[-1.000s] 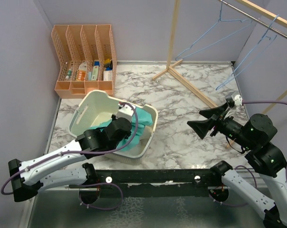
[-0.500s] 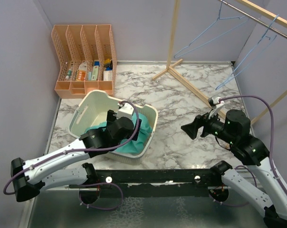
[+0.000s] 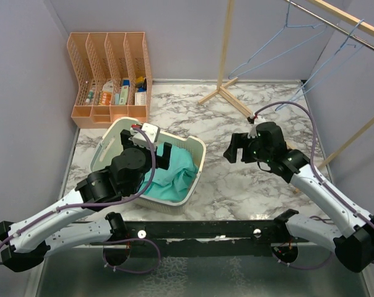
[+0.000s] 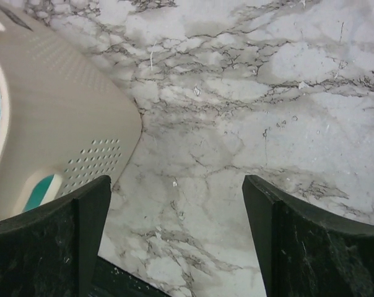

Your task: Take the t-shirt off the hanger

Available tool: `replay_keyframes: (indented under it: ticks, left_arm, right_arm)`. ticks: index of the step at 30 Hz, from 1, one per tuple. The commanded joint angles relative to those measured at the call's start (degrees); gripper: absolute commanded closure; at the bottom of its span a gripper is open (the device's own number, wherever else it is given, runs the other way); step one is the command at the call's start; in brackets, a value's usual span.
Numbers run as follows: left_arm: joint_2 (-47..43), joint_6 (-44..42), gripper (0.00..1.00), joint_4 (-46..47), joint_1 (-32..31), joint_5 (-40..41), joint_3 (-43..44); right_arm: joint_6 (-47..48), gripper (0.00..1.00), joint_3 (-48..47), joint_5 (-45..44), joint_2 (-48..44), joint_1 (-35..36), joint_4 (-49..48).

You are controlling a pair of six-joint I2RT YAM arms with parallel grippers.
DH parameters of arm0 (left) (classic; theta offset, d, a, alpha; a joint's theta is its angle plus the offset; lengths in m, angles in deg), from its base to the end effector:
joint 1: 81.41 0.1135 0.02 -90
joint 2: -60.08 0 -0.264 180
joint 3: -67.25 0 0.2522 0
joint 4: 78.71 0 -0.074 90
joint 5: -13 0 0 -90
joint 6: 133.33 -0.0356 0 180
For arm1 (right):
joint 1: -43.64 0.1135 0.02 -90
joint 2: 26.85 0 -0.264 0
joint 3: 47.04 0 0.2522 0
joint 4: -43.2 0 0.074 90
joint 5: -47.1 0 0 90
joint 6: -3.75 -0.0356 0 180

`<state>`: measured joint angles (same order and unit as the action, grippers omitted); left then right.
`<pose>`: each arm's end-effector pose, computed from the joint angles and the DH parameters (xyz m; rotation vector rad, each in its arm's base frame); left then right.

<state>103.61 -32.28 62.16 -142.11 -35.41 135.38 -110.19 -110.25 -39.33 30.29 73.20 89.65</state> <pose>0.0966 -0.1239 0.3751 0.2594 1.7469 -0.2470 0.1824 0.1060 0.2910 -0.1482 2.3324 0.5513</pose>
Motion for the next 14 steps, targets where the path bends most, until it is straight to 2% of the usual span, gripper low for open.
replay_keyframes:
  ticks: [1, 5, 9, 14]
  left_arm:
    - [-0.6, -4.6, 0.01, -1.0, 0.3, 3.4, -1.2]
    - [-0.8, -4.3, 0.01, -0.6, 0.2, 2.5, -4.0]
    - [-1.4, -3.9, 0.01, 1.0, 0.3, 1.6, -7.5]
    - [-1.4, -3.4, 0.01, 1.3, 0.4, 0.1, -9.2]
  right_arm:
    - [-1.2, 0.13, 1.8, -3.4, 2.8, -0.1, -11.6]
    - [0.0, 0.13, 1.8, -3.1, 4.9, -0.1, -15.1]
    - [2.1, 0.21, 2.5, -2.3, 5.0, -0.1, -16.9]
    - [2.9, 0.2, 4.4, -1.5, 3.1, -0.2, -19.4]
